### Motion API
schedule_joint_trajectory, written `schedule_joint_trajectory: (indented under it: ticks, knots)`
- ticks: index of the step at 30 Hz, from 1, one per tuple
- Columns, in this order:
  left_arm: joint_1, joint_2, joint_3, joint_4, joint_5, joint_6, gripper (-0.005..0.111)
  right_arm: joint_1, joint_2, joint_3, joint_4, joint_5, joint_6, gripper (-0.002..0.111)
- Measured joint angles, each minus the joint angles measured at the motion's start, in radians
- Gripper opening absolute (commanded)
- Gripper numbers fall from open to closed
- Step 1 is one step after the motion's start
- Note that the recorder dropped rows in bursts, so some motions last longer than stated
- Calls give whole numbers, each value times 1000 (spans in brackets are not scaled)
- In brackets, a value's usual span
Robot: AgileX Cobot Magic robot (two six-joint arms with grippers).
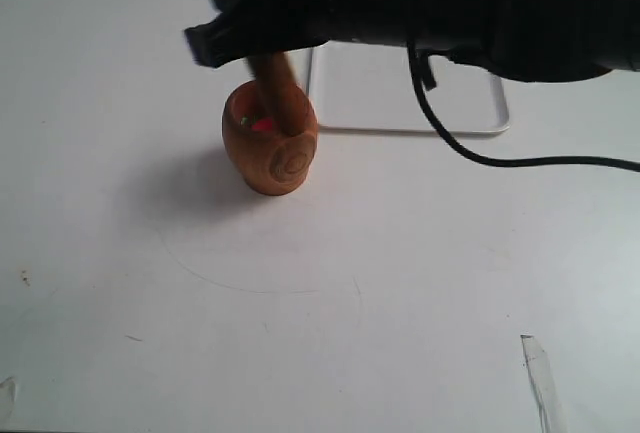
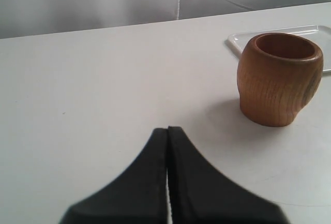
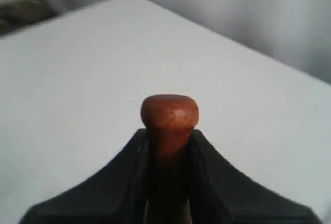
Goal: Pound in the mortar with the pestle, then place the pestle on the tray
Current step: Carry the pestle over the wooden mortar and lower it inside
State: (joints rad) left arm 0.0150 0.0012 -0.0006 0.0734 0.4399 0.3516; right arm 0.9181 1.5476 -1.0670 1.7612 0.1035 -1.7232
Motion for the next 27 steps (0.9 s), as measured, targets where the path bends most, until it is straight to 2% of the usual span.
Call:
schedule_joint_trajectory:
  ticks: [2, 4, 9, 12, 16, 22, 27]
  knots:
    - [0, 0, 0, 0, 0, 0, 0, 2, 0, 0, -33, 143, 120, 0]
    - [0, 0, 0, 0, 0, 0, 0, -2, -7, 0, -170, 188, 322, 0]
    - [0, 0, 0, 0, 0, 0, 0, -46, -31, 0, -729, 285, 944, 0]
    - [0, 0, 0, 0, 0, 0, 0, -51, -56, 0, -1041, 269, 1167, 0]
    - [0, 0, 0, 0, 0, 0, 0, -51, -85, 0, -1277, 77, 1258, 0]
    - [0, 0, 0, 0, 0, 0, 0, -51, -77, 65, -1382, -425, 1337, 0]
    - [0, 0, 0, 0, 0, 0, 0, -51, -8, 148, -1735, -740, 1624, 0]
